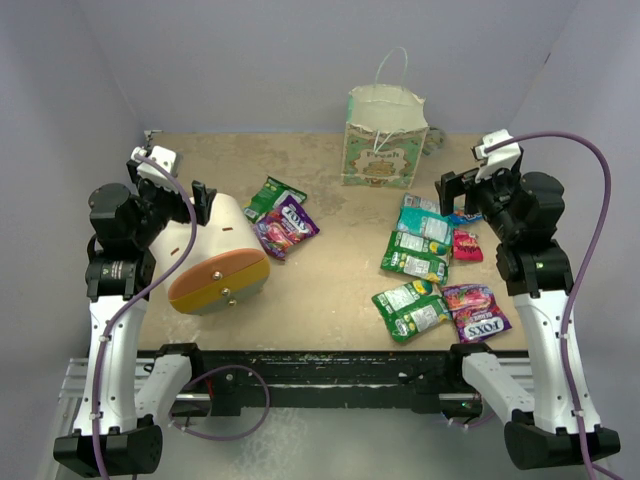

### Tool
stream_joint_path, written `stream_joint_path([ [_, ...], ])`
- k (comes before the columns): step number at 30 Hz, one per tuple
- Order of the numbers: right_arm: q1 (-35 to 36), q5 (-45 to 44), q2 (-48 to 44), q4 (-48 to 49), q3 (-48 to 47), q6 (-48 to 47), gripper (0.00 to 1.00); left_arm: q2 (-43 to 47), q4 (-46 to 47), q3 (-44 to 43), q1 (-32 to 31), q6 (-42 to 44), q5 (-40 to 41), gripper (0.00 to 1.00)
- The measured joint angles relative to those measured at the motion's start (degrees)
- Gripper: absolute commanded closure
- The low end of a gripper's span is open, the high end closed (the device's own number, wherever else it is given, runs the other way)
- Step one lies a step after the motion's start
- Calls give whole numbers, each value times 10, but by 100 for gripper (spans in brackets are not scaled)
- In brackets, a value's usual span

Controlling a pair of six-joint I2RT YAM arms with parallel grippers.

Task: Place the snacks into the paper bag
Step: Move the paper bag to the center of the board.

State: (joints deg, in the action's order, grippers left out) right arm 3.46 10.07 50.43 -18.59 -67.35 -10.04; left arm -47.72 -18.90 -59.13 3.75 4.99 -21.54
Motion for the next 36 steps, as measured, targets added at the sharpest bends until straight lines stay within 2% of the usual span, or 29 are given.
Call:
stream_joint_path([
  [18, 0, -6, 37, 23, -3, -16, 0, 3, 0, 0, 0, 0, 5, 1],
  [29, 8, -50, 195, 108, -80, -3, 1, -1, 0, 0, 0, 4, 19, 1],
  [36, 21, -97, 344, 123, -211, 27, 18, -19, -1, -7, 0, 26, 23, 1],
])
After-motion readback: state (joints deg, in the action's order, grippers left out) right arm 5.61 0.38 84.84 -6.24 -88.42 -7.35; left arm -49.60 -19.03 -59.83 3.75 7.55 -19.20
